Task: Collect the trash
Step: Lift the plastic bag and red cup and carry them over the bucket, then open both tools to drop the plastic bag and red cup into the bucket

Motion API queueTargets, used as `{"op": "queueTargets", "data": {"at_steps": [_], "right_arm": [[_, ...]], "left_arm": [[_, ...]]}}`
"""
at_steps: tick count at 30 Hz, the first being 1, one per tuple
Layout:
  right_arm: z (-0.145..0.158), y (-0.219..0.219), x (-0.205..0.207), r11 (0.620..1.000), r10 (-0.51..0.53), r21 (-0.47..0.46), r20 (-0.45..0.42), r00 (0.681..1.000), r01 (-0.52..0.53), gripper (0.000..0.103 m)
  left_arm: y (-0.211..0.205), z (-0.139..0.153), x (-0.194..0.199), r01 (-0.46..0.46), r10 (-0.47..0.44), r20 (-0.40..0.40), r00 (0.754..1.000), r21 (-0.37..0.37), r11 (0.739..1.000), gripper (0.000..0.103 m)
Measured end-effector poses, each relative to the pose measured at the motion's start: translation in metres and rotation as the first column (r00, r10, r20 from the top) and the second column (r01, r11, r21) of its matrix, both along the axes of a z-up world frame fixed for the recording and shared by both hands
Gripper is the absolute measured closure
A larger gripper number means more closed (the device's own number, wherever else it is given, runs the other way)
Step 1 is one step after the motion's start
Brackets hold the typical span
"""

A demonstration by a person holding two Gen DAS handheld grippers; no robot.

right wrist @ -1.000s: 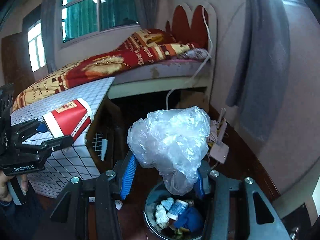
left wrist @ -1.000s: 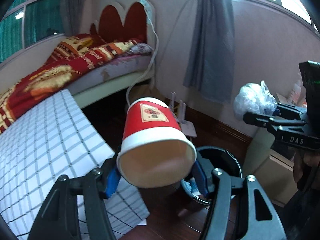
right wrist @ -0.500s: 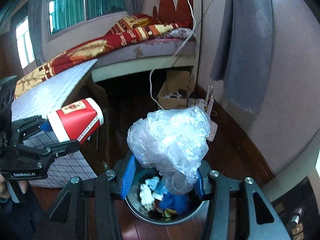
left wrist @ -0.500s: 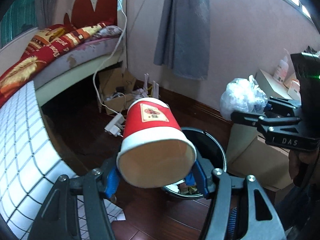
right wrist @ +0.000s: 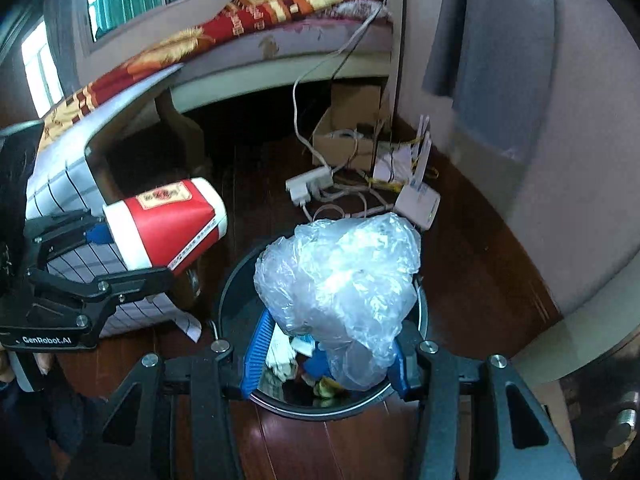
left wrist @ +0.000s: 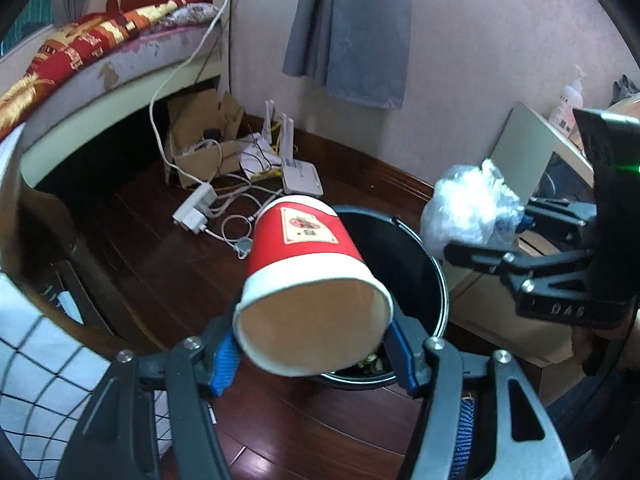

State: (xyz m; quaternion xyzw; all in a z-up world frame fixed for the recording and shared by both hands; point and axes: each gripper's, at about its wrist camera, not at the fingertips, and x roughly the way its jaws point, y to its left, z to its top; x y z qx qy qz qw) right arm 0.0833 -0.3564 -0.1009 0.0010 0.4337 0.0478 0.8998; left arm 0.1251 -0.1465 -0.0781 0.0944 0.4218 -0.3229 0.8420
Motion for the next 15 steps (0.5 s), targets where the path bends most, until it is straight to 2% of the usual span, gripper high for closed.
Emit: {"op": "queueTargets", "data": {"at_steps": [7,9,11,12,13,14,15], "right_arm": [[-0.037,0.000,0.018,0.998,0.051,-0.016,-0.089,0.995,-0.053,0.051],[-0.047,-0.001,0.023,0.998,0.067,-0.011,-0.114,0.991,-0.069,0.050],[-0.058,0.000,0.028,0.995,0.088,-0.024,-0.149,0.985,-0.092,0.048],[-0.066,0.002,0.030,0.993,0.089,-0.056,-0.167,0.982,-0.100,0.036],[-0.072,0.002,0.033,0.992,0.078,-0.082,-0.180,0.980,-0.094,0.017],[-0.078,0.000,0.033,0.993,0.069,-0.085,-0.197,0.978,-0.087,0.014],[-0.081,-0.002,0.033,0.994,0.064,-0.079,-0.202,0.977,-0.082,0.014]], "left_arm": [[-0.018,-0.022,0.005,0.035,-0.034,-0.059,0.998,0.015,0.999,0.039],[-0.022,-0.031,0.007,0.041,-0.039,-0.082,0.996,0.020,0.999,0.037],[-0.024,-0.043,0.012,0.037,-0.035,-0.125,0.992,0.016,0.999,0.027],[-0.023,-0.048,0.013,0.024,-0.020,-0.133,0.991,0.026,0.999,0.023],[-0.023,-0.051,0.014,0.013,-0.008,-0.138,0.990,0.034,0.999,0.013],[-0.021,-0.056,0.016,0.001,0.005,-0.152,0.988,0.041,0.999,0.003],[-0.018,-0.059,0.016,-0.011,0.019,-0.157,0.987,0.049,0.999,0.002]]}}
